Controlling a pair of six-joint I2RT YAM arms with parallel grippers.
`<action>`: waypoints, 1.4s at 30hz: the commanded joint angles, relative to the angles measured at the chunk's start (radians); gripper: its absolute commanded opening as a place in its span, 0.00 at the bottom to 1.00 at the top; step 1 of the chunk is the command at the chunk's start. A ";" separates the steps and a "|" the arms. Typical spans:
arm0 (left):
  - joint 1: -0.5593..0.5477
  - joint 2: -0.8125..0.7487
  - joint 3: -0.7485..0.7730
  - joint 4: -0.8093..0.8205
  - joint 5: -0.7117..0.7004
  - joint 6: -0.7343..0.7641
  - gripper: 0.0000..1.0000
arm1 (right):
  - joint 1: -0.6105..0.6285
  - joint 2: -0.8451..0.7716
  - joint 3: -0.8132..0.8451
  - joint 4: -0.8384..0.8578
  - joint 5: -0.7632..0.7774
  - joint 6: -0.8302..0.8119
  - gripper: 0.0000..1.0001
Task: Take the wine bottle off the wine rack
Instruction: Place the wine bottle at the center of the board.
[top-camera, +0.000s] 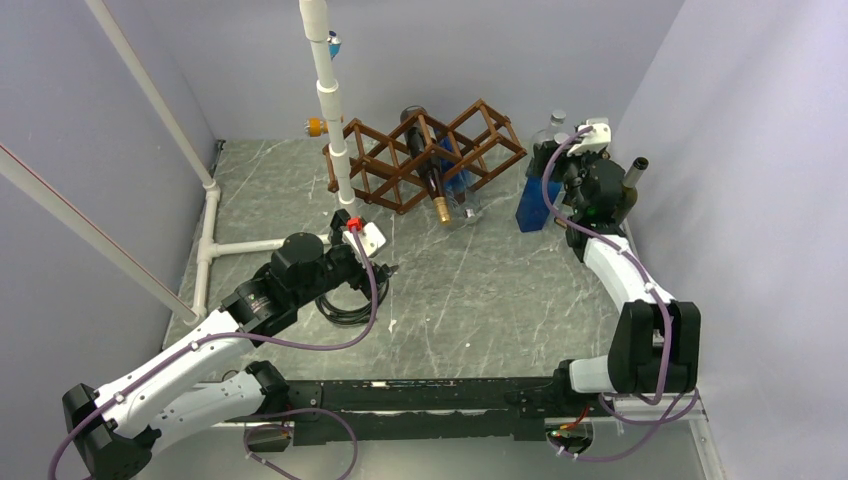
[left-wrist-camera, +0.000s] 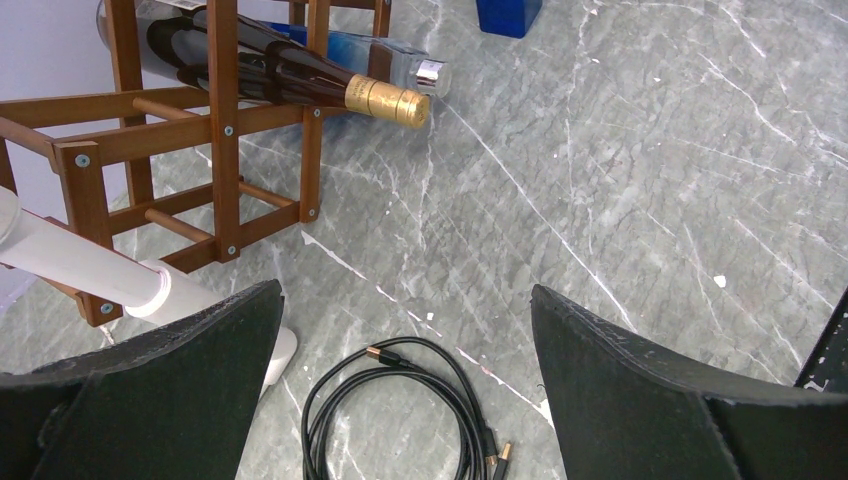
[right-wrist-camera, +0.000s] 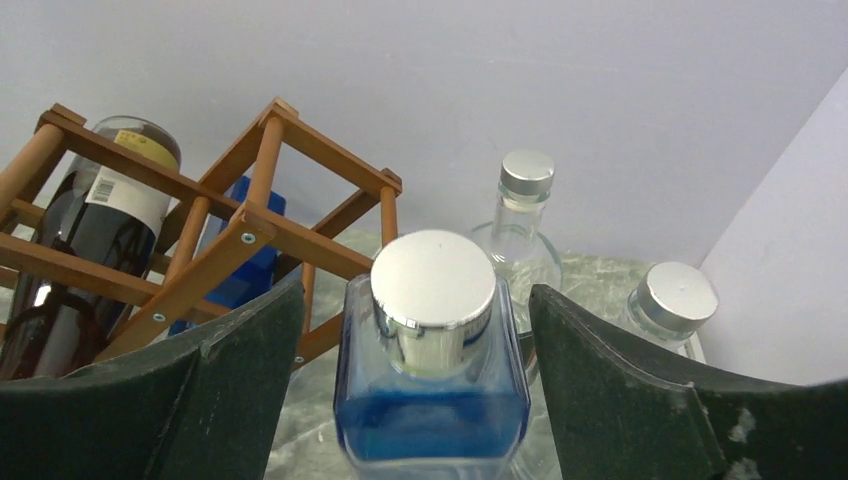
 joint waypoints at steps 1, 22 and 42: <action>0.004 -0.015 0.008 0.033 0.004 0.006 1.00 | -0.002 -0.066 0.068 -0.025 -0.004 -0.033 0.88; 0.004 -0.012 0.016 0.021 -0.003 0.006 0.99 | -0.002 -0.149 0.370 -0.537 -0.221 -0.193 1.00; 0.004 -0.016 0.019 0.014 -0.010 0.006 1.00 | -0.001 -0.167 0.478 -0.868 -0.607 -0.296 1.00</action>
